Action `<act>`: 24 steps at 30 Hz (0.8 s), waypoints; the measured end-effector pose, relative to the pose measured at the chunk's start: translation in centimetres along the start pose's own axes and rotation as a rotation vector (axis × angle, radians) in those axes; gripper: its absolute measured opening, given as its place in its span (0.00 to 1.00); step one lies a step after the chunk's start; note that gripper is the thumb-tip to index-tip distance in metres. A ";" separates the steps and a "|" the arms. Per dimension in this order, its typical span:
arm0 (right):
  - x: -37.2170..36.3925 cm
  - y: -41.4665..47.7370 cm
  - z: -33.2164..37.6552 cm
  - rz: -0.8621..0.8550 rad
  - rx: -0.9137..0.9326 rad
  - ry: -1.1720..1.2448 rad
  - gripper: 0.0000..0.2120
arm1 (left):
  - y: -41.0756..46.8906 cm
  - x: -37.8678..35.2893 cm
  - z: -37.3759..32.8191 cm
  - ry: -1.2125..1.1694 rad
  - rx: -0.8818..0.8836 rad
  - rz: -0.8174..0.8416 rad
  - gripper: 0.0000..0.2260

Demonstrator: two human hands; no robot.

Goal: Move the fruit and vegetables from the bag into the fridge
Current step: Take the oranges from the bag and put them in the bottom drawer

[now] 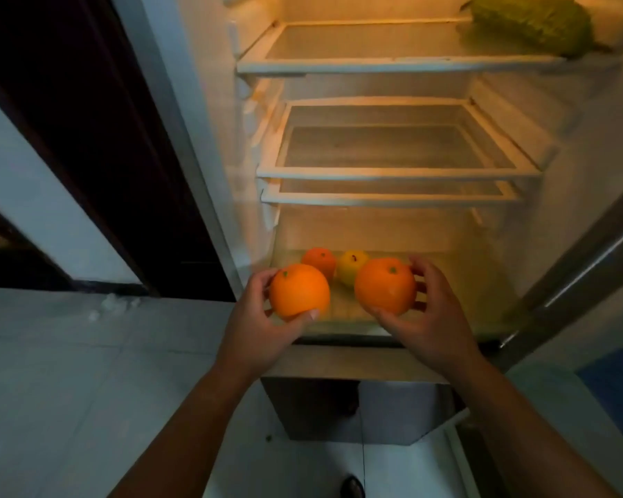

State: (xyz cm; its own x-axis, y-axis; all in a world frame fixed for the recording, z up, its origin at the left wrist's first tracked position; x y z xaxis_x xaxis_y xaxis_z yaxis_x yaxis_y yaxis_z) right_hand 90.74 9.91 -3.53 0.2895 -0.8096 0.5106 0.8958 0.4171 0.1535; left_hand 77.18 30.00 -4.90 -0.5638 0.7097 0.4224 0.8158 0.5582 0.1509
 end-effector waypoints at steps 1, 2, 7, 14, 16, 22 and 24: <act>0.1 0.7 -0.4 -0.002 -0.016 -0.005 0.43 | 0.9 -0.5 0.0 0.008 -0.001 0.005 0.32; 0.2 1.3 -0.8 -0.007 -0.032 -0.014 0.43 | 1.7 -1.0 0.1 0.020 -0.007 0.016 0.32; 0.7 3.2 -3.0 -0.037 -0.132 -0.011 0.36 | 5.3 -3.1 1.5 0.027 0.008 0.127 0.32; 0.3 5.3 -5.3 -0.078 -0.327 -0.039 0.33 | 9.7 -6.1 4.4 0.027 0.007 0.307 0.38; -0.3 5.7 -5.5 -0.080 -0.358 -0.054 0.35 | 10.7 -6.7 4.8 0.041 -0.013 0.369 0.37; -3.2 7.1 -6.7 -0.025 -0.403 -0.119 0.38 | 12.8 -8.4 7.3 0.130 0.022 0.474 0.40; -3.9 7.6 -7.2 0.036 -0.414 -0.122 0.40 | 12.8 -8.9 8.2 0.148 0.029 0.479 0.42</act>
State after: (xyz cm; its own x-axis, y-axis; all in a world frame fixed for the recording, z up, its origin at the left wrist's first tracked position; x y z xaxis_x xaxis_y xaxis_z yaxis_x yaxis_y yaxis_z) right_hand 98.88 13.29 -10.45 0.3030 -0.7322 0.6099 0.9529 0.2232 -0.2055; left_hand 91.58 34.35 -14.00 -0.1007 0.8219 0.5606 0.9734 0.1979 -0.1153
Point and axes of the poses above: each hand's wrist, its own y-axis towards the middle knuckle, its own x-axis out of the back of the hand, z = x × y, the point moved 7 cm from there along y, towards the middle knuckle, and after that the axes turned 6 degrees about -x, right-handed, at the moved point
